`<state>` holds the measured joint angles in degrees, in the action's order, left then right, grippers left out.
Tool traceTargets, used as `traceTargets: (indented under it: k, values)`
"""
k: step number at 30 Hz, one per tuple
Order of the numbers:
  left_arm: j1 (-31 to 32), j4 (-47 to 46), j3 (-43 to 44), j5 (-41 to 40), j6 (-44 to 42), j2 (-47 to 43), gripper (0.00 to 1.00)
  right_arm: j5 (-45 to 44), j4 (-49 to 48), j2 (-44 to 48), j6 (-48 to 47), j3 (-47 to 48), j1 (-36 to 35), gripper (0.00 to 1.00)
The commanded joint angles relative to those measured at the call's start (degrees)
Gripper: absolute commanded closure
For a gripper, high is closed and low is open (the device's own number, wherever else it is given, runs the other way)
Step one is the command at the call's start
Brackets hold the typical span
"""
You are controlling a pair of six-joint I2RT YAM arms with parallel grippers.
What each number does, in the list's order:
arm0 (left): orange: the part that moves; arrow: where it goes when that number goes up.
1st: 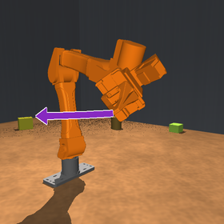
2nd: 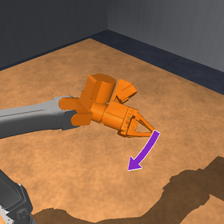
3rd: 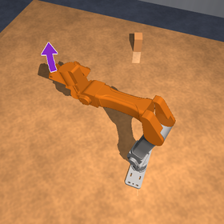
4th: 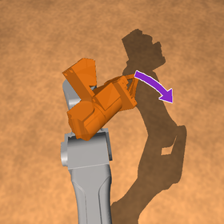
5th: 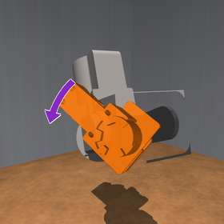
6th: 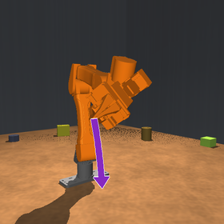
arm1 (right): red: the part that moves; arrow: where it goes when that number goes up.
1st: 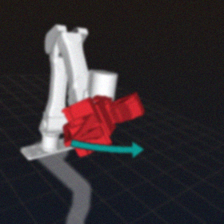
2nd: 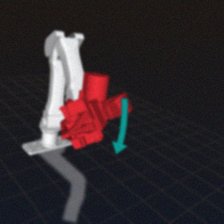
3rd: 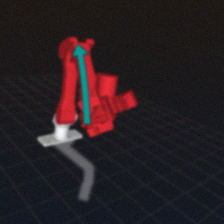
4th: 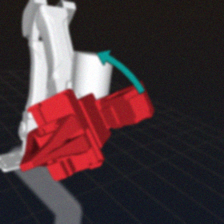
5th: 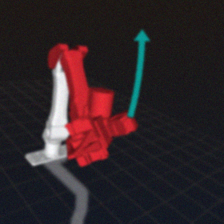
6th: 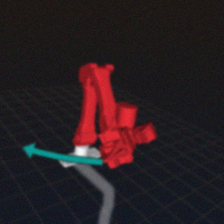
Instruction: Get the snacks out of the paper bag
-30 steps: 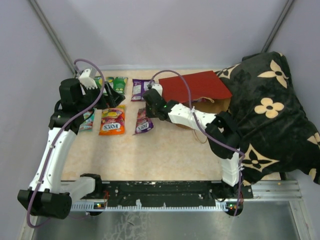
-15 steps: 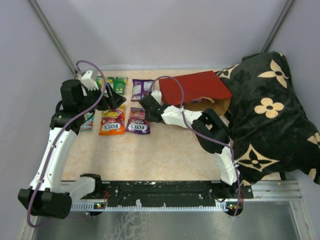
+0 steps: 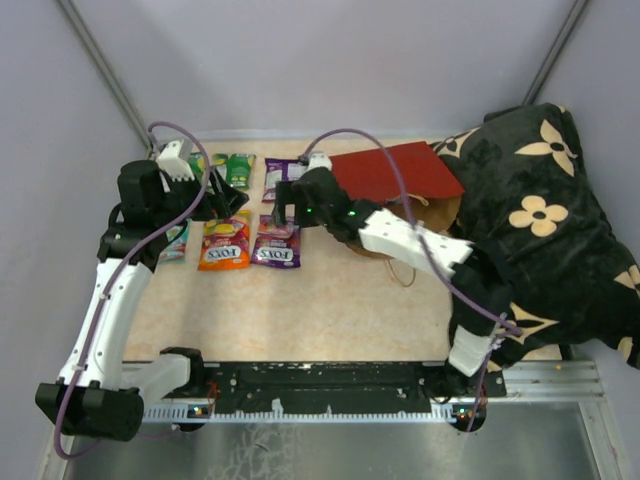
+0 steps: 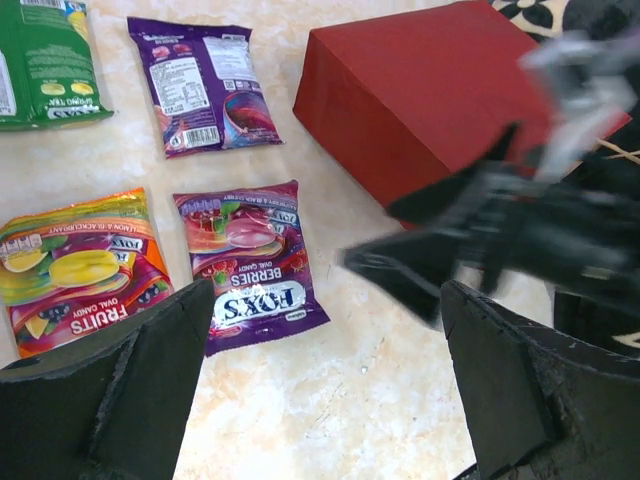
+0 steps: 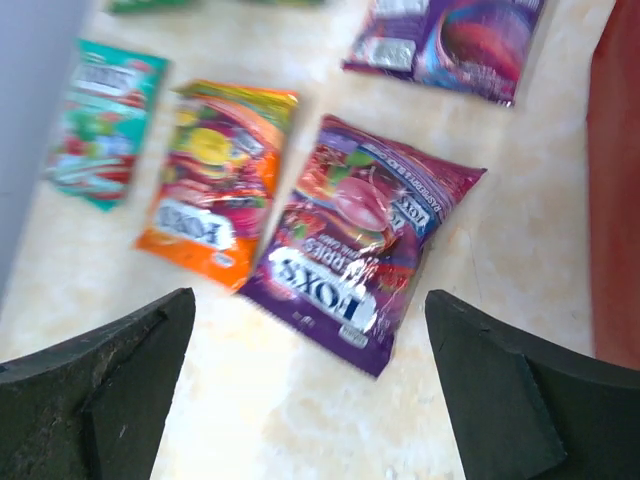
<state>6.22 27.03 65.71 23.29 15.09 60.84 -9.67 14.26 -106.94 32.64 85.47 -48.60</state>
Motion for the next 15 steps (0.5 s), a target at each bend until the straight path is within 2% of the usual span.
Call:
traceTargets:
  k: [1, 5, 7, 9, 11, 14, 15]
  values:
    - [-0.6, -1.9, -0.6, -1.2, -1.7, -1.3, 0.0, 1.6, -7.2, 20.0, -2.7, -10.7, -2.8, 0.01]
    - [-0.7, -2.2, -1.7, -0.3, -2.0, -0.2, 0.0, -11.9, -14.9, 35.1, 1.8, -30.4, -13.0, 0.02]
    - [-0.8, -3.3, -2.7, 0.4, -1.6, -0.4, 0.0, -16.3, -23.9, 43.2, 9.8, -45.9, -15.8, 0.02]
    - [-0.9, -3.9, -3.1, 1.5, -1.1, -0.3, 0.0, -19.0, -36.1, 52.3, 18.9, -61.6, -15.7, 0.04]
    - [-0.9, -3.8, -2.9, 2.9, -0.9, 0.0, 0.0, -23.8, -43.5, 60.6, 24.7, -71.6, -15.3, 0.08]
    - [-0.8, -3.5, -2.6, 5.1, -0.5, 0.2, 0.0, -28.4, -43.3, 68.8, 26.6, -76.9, -12.1, 0.12]
    - [-0.8, -3.9, -3.0, 5.6, -0.2, 0.1, 0.0, -26.9, -45.0, 70.6, 27.2, -78.4, -8.3, 0.13]
